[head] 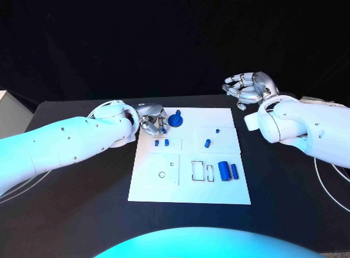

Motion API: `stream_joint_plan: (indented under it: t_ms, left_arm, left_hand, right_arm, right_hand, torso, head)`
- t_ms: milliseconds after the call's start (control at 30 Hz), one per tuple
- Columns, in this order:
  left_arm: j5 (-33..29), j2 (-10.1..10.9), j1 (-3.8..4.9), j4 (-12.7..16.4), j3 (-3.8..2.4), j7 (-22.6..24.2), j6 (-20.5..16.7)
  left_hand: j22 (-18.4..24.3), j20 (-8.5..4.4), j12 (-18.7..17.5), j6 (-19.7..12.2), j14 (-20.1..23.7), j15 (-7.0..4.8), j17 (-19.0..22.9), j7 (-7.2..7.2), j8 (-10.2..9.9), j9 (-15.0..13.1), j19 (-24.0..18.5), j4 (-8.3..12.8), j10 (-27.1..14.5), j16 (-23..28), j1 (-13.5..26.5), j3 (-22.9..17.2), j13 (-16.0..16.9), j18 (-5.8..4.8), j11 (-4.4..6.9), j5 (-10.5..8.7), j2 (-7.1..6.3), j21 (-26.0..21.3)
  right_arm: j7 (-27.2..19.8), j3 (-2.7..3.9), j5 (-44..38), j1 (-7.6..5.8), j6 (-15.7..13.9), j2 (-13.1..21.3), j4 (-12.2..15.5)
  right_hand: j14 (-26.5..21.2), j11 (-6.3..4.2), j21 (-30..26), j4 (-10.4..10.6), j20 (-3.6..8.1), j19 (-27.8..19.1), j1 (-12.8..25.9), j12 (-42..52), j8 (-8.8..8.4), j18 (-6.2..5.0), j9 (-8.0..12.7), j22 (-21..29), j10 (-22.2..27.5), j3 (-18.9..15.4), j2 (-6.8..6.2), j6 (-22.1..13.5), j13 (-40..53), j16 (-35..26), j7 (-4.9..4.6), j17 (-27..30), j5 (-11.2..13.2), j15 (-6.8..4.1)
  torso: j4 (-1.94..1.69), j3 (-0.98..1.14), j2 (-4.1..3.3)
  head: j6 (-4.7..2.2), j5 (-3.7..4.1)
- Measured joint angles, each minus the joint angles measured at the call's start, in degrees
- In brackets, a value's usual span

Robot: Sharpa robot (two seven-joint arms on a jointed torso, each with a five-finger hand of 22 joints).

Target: Assemble the parts on the task board

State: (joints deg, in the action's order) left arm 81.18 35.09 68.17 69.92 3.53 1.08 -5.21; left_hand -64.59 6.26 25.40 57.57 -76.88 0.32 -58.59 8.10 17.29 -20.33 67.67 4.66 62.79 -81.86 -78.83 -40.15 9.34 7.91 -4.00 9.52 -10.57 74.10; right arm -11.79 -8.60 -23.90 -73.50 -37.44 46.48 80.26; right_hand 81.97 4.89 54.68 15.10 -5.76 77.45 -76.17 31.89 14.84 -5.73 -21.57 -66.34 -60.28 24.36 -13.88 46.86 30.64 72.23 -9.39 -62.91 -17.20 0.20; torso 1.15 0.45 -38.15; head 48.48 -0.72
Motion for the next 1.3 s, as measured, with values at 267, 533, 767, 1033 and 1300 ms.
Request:
stream_joint_plan:
  t_ms: [267,533,767,1033,1300]
  left_arm:
    - [0.01,-0.61,0.00,-0.62,0.17,-0.01,0.09]
    - [-0.02,-0.91,0.00,-1.03,0.27,0.01,0.14]
    - [0.09,-0.93,0.01,-1.09,0.31,-0.08,0.30]
    - [0.45,-0.78,-0.07,-0.97,0.42,-0.53,0.47]
    - [0.59,-0.65,-0.08,-0.71,0.42,-0.61,0.30]
  left_hand:
    - [0.13,0.00,0.03,0.21,0.00,0.00,0.12,-0.21,-0.01,0.01,0.00,-0.10,0.00,0.02,0.22,0.10,0.03,0.00,0.00,0.00,-0.22,0.00]
    - [0.13,0.00,-0.32,0.19,0.00,0.00,0.16,-0.22,-0.19,0.01,0.00,-0.17,0.00,0.03,0.22,0.17,0.03,0.01,0.00,-0.01,-0.22,0.00]
    - [0.13,0.00,-0.32,0.18,0.00,0.00,0.29,-0.23,-0.20,0.01,0.00,-0.17,0.41,0.03,0.23,0.17,0.03,0.00,0.00,-0.01,-0.22,0.00]
    - [-0.04,0.00,-0.39,0.60,0.00,0.00,0.36,-0.25,-0.37,-0.20,0.00,-0.16,0.62,0.03,0.46,0.17,0.09,-0.09,0.20,-0.01,0.01,-0.01]
    - [-0.28,-0.21,-0.43,0.80,0.00,0.00,0.23,-0.45,-0.28,-0.22,0.21,-0.16,0.82,0.03,0.46,0.17,0.11,-0.90,0.02,-0.04,0.01,0.22]
  right_arm:
    - [-0.01,0.00,-0.02,0.00,0.00,-0.03,0.00]
    - [-0.01,0.00,-0.03,0.00,0.00,-0.02,0.00]
    - [-0.01,0.00,-0.04,0.00,0.00,-0.01,0.00]
    - [-0.02,0.00,-0.05,0.00,0.00,-0.01,0.00]
    - [-0.02,0.00,-0.05,0.00,0.00,-0.02,0.01]
  right_hand:
    - [0.00,0.00,0.00,0.00,0.00,0.00,0.00,0.00,0.00,0.00,-0.03,0.00,0.00,0.00,0.00,0.00,0.00,0.00,0.00,0.00,0.00,0.00]
    - [0.00,0.00,0.00,0.00,0.00,0.00,0.00,0.00,0.00,0.00,-0.04,0.00,0.00,0.00,0.00,0.00,0.01,0.00,0.00,0.00,0.00,0.00]
    - [0.00,0.01,-0.28,-0.16,0.00,0.00,0.25,0.00,0.00,0.00,-0.04,0.05,-0.01,0.16,0.25,-0.01,-0.23,0.00,0.01,-0.01,0.00,0.00]
    - [0.00,0.09,-0.28,-0.16,0.00,0.00,0.25,0.00,0.00,0.00,-0.03,0.05,-0.09,0.16,0.25,0.13,-0.23,0.00,-0.13,-0.01,0.00,0.00]
    - [0.00,0.10,-0.28,-0.16,0.00,0.00,0.24,0.00,0.00,0.00,-0.03,0.04,-0.10,0.16,0.25,0.13,-0.23,0.00,-0.13,-0.01,0.00,0.00]
  torso:
    - [0.01,-0.03,-0.04]
    - [0.02,-0.03,-0.04]
    - [-0.02,-0.03,-0.02]
    - [-0.03,-0.04,0.00]
    - [-0.05,-0.03,0.03]
  head:
    - [0.05,0.09]
    - [0.15,0.15]
    - [0.19,0.18]
    - [0.24,0.12]
    - [0.31,0.05]
